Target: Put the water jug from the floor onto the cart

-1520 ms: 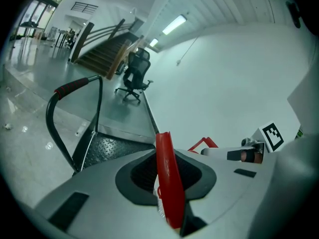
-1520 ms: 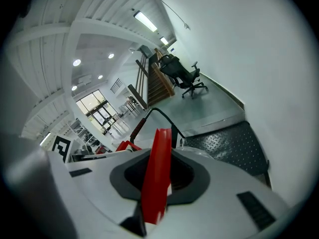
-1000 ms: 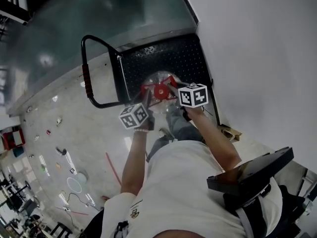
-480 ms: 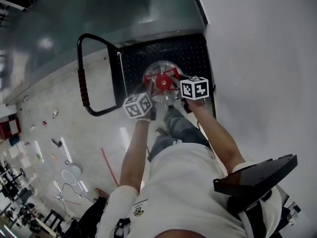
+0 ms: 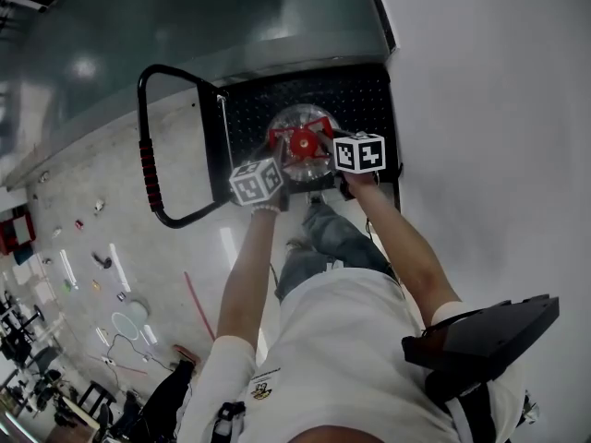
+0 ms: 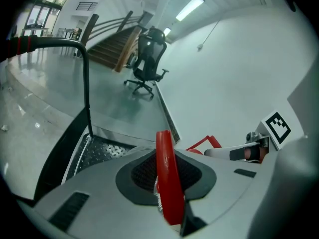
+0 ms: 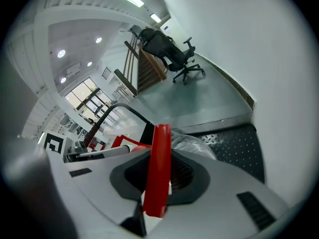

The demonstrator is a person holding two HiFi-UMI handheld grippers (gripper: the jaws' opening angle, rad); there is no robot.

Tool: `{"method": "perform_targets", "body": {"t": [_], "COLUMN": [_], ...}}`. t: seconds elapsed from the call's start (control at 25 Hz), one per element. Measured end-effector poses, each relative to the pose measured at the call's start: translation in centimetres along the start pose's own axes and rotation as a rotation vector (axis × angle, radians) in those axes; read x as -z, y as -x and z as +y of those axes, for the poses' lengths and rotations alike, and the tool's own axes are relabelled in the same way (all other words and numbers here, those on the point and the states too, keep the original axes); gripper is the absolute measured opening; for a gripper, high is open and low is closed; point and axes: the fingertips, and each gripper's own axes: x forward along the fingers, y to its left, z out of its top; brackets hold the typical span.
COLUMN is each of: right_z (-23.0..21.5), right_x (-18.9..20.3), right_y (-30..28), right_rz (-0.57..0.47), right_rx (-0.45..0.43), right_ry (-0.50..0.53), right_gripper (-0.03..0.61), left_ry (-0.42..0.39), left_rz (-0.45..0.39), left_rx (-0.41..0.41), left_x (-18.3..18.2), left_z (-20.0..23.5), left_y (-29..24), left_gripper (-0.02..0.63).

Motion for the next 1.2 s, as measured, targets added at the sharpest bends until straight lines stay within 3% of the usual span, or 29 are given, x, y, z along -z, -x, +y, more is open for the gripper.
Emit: {"method": "perform_targets", "body": {"t": [0.84, 1.2], "right_z": [-5.2, -7.3], "right_x": [2.5, 0.5], "right_y": [-5.4, -7.2], "right_rz": [0.049, 0.022], "right_rx": [0.056, 0.071], "right_ry": [-0.091, -0.153], "right_gripper": [0.064, 0.063], "left_ry": [0.041, 0.057], "left_rz": [0.085, 0.109], "left_rx": [-0.040, -0.093], "left_x": [3.7, 2.9], "left_z": [4.0, 6.3], "left_y": [-5.9, -8.2], "left_gripper": [0.063, 0.063]}}
